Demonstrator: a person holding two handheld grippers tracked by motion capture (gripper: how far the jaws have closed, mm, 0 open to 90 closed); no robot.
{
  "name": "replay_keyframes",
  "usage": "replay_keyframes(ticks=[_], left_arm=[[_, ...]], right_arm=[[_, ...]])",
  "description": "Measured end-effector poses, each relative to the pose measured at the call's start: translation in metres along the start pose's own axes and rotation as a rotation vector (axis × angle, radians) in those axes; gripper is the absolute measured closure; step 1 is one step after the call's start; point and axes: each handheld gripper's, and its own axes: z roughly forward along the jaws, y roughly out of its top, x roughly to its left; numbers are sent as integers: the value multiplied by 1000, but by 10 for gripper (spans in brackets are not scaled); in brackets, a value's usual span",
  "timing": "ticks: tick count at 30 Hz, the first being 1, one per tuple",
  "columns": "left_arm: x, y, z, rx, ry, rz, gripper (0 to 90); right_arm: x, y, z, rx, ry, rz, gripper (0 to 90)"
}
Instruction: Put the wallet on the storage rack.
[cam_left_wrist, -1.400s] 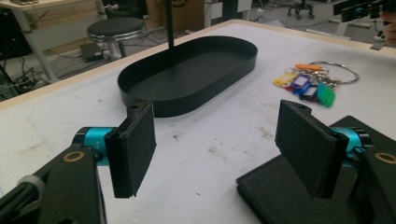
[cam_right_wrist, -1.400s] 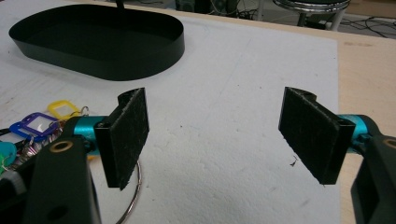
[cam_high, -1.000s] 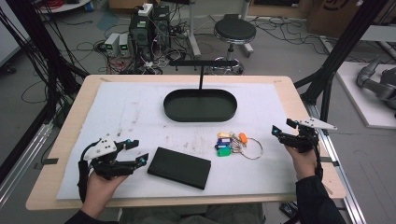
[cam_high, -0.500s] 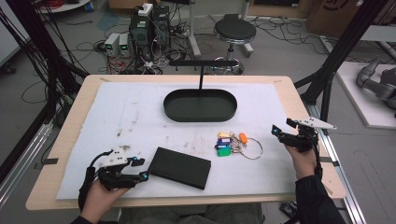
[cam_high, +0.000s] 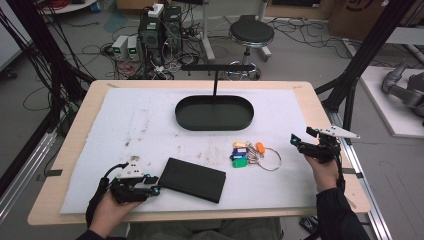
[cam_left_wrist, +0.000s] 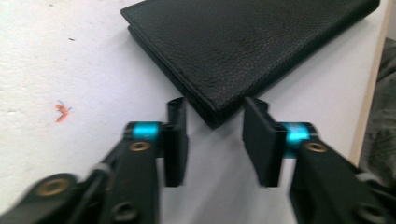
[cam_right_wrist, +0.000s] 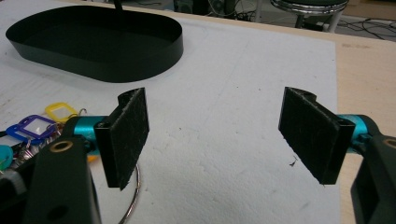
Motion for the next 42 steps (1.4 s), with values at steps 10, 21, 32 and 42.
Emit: replay_keyframes(ticks=[10, 21, 32, 42], left_arm=[[-3, 3, -1, 7, 14, -14, 751], [-5, 12, -3, -55, -28, -82, 842], [-4, 24, 1, -82, -78, -174, 855], [5, 29, 3, -121, -129, -273, 880]], right_arm=[[1, 0, 1, -5, 3, -6, 248], [10, 3, -2, -32, 19, -23, 251], [51, 13, -6, -106, 146, -78, 251], [101, 14, -7, -126, 385, -196, 251]])
